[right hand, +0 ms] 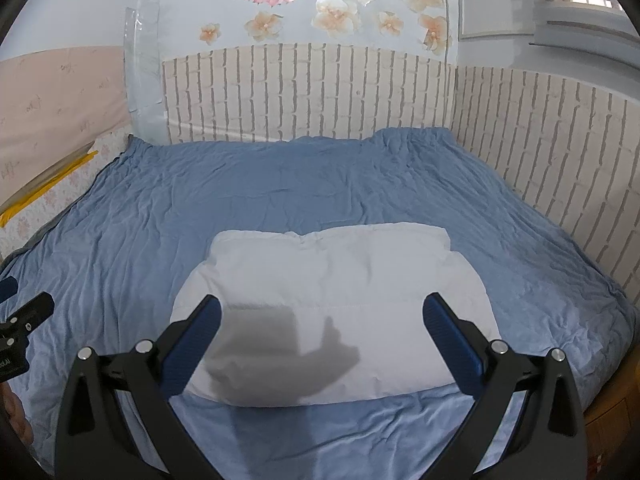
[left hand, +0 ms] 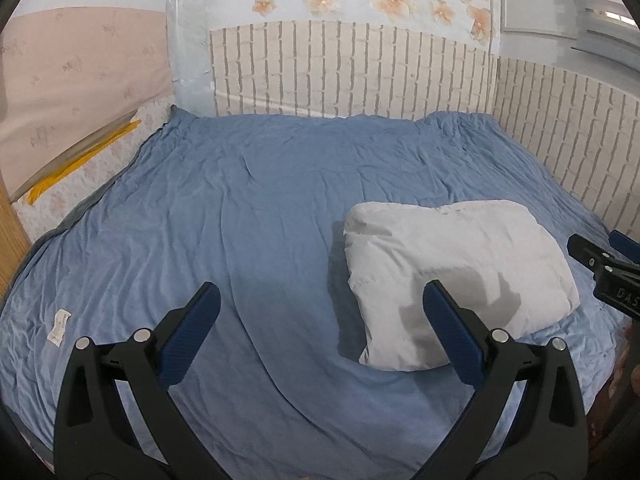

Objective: Fold large clothes

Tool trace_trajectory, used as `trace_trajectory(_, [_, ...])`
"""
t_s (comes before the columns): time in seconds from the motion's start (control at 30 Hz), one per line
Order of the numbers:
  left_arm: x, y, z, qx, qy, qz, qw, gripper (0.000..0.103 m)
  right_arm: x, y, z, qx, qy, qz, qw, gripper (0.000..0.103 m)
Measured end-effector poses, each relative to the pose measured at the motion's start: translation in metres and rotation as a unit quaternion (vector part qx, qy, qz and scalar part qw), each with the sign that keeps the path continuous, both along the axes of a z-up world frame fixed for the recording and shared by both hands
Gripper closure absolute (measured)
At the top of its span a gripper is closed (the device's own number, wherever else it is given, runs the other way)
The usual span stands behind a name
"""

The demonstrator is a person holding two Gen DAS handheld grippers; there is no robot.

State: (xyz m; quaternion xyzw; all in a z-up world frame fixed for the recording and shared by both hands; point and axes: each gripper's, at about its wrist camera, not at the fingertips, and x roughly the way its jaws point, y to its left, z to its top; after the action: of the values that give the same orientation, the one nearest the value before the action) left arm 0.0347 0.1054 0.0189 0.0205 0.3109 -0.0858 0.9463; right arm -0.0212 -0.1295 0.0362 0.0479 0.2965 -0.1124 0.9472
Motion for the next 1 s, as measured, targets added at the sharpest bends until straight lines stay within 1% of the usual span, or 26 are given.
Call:
trace_trajectory(0.13, [0.0007,0.0,0.0,0.002,-0.001,-0.002,1.0,0.003,0.0002,0.0009,0.0006,-0.001,0.0,-0.001,1.0,0.002])
trace_trajectory(0.3, [0.0013,0.0009,-0.001,-0.007,0.001,-0.002,1.0,0.003,0.0012,-0.0005,0.0008,0.002,0.0,-0.002,1.0,0.002])
trace_trajectory(0.7, [-0.0028,-0.0022,-0.0021,0.009,-0.008,0.004,0.9999,0.003,0.001,-0.0003,0.0009,0.002,0.0,-0.001,1.0,0.002])
trace_trajectory(1.0, [-0.0047,-0.0032,-0.0013,0.011,-0.012,0.003,0.9999,0.003,0.0012,-0.0014,0.0005,0.002,0.0,-0.003,1.0,0.002])
